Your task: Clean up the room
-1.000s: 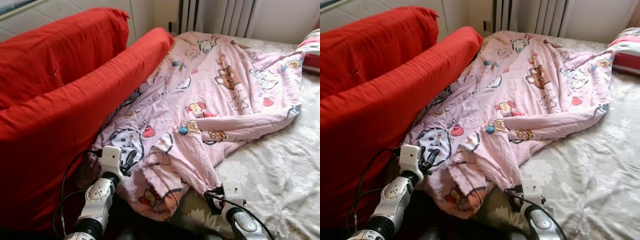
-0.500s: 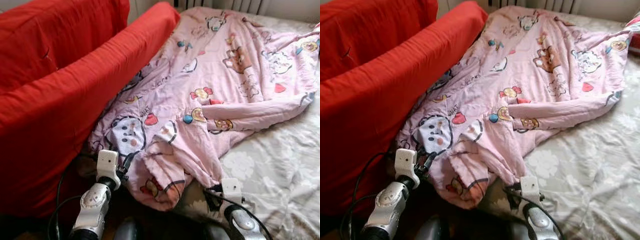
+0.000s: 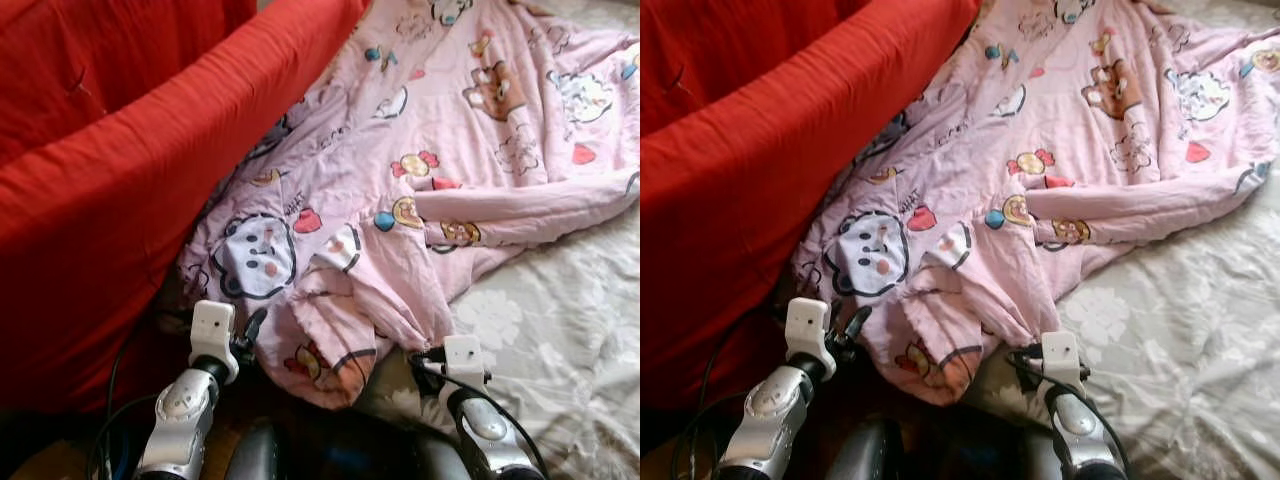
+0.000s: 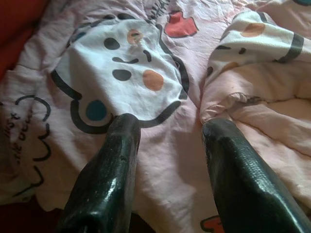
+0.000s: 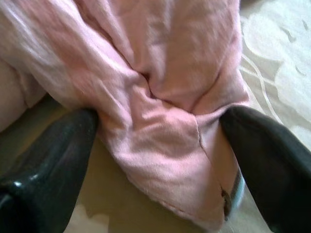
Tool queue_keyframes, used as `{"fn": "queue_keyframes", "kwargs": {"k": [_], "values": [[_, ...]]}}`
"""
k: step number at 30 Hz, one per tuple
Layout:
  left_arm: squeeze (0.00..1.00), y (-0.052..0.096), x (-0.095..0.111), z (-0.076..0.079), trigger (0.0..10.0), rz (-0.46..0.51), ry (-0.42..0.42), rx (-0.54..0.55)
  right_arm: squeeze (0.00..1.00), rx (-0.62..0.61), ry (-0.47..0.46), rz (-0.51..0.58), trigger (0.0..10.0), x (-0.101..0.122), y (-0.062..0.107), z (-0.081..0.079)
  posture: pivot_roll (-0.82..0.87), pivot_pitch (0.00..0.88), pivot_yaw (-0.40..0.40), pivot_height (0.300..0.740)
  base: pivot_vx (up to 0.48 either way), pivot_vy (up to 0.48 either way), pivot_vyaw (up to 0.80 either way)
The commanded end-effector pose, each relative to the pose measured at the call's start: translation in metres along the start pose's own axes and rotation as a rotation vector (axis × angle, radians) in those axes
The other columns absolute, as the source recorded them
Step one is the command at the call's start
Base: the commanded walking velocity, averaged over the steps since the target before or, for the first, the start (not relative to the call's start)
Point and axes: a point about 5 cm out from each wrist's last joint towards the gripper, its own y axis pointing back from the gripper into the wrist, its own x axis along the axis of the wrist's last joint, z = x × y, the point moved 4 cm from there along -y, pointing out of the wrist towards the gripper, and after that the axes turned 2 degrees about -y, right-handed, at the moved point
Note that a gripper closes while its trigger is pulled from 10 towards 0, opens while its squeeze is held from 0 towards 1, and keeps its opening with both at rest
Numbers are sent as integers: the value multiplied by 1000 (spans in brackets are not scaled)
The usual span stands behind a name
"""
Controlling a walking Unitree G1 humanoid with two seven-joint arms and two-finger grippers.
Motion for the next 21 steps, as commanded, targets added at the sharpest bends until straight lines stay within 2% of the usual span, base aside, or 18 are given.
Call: {"fn": "queue_keyframes", "kwargs": {"k": [1,16,21], "values": [[0,9,-13,0,10000,-48,10,3,0,-20,11,-61,10000,-19,6,1,45,377,71,631,0,0,0],[0,9,-13,7,10000,-70,14,-17,0,-102,43,-141,10000,-34,10,13,40,356,72,631,0,0,0],[0,10,-14,7,10000,-76,12,-19,0,-116,12,-147,10000,-36,11,15,40,359,73,631,0,0,0]]}}
